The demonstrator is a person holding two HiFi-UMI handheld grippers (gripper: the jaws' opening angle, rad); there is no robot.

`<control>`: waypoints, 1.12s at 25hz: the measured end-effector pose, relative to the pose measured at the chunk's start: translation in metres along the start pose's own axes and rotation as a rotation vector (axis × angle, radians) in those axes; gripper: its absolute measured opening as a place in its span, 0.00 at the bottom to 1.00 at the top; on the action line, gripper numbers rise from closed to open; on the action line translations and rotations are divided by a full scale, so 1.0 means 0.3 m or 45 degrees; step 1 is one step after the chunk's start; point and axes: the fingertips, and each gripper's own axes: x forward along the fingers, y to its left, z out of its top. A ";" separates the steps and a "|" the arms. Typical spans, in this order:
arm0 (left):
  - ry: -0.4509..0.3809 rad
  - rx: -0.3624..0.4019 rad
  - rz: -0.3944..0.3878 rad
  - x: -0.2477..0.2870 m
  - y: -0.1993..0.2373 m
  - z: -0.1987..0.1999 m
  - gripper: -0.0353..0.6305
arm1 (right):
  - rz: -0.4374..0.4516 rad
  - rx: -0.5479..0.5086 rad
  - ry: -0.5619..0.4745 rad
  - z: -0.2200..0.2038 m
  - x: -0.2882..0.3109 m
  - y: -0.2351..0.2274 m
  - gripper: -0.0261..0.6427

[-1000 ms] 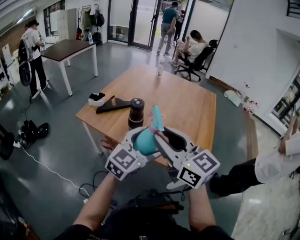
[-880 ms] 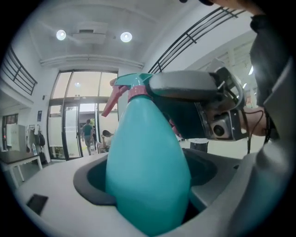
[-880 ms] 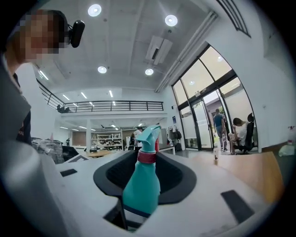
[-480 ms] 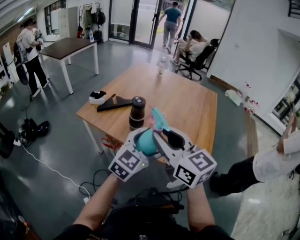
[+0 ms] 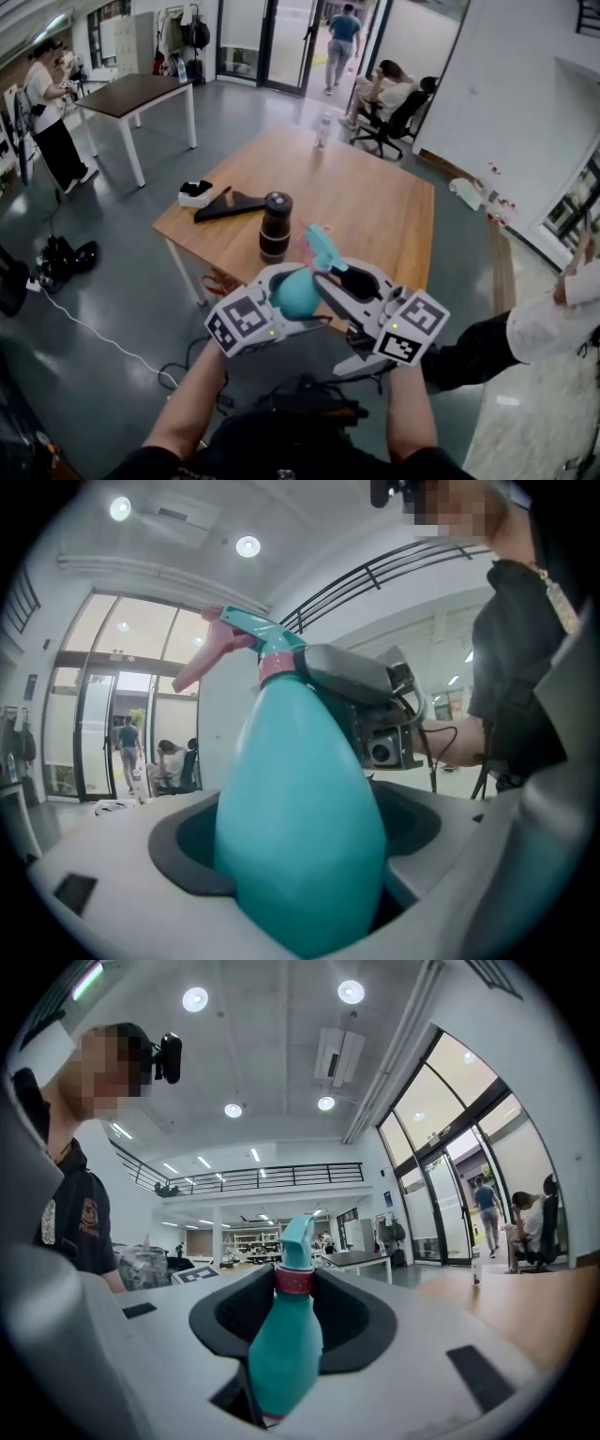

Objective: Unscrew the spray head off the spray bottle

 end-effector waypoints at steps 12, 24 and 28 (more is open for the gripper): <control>-0.023 -0.022 -0.058 -0.024 -0.020 -0.021 0.71 | 0.059 0.056 -0.093 0.027 -0.012 0.000 0.25; 0.037 -0.059 0.014 -0.014 0.022 -0.063 0.71 | -0.043 0.012 -0.256 0.189 -0.045 -0.050 0.25; 0.063 -0.060 0.059 -0.018 0.047 -0.085 0.71 | -0.075 -0.020 -0.316 0.254 -0.059 -0.058 0.25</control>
